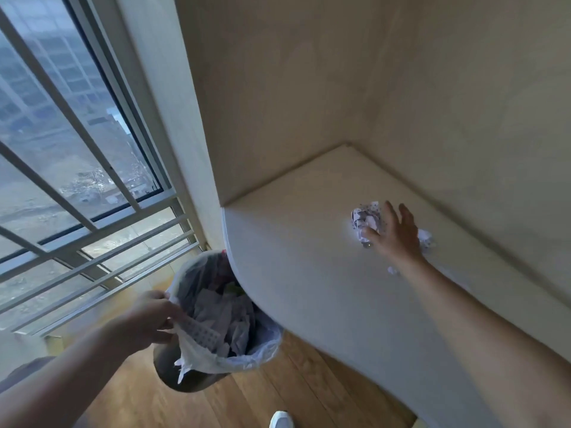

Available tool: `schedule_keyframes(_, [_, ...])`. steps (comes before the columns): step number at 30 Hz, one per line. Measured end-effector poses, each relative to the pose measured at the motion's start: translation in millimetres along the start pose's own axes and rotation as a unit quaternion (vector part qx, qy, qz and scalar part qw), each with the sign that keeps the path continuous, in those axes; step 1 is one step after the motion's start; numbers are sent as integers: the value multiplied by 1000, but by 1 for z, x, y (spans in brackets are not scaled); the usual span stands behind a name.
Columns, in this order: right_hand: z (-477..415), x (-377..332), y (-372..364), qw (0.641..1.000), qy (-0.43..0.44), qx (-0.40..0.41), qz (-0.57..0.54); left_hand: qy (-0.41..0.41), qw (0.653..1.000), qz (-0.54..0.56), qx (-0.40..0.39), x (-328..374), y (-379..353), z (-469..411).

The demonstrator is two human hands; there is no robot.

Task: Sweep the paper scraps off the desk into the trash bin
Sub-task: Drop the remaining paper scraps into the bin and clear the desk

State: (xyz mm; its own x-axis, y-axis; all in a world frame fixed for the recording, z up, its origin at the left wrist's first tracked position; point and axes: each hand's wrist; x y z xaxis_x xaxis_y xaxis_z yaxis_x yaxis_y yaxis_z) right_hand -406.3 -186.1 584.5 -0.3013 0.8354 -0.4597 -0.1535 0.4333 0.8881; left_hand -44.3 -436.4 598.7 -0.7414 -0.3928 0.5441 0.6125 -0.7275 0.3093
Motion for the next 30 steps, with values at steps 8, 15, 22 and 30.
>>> schedule_keyframes(8, [-53, 28, -3, 972, -209, -72, 82, -9, 1000, -17, 21, 4, 5, -5])
schedule_keyframes(15, [-67, 24, -22, 973, -206, -95, 49, 1, 999, -12, 31, 7, 5, -17])
schedule_keyframes(22, [-67, -18, -64, 984, -28, -146, 93, 12, 999, 6, 34, 8, 7, -24])
schedule_keyframes(30, [2, -94, -110, 962, 107, -242, 62, 19, 999, 12, 39, 4, 10, -36])
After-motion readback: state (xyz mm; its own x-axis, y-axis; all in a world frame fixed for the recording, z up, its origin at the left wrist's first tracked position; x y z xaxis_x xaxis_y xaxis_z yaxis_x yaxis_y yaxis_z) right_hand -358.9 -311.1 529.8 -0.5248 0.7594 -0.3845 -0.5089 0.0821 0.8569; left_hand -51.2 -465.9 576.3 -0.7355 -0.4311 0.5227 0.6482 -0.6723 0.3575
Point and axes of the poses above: each hand's wrist, its own z-axis away from the middle knuckle, its own y-axis out of the back of the hand, x = y × z, and after that the axes turned 6 degrees about x, right-handed
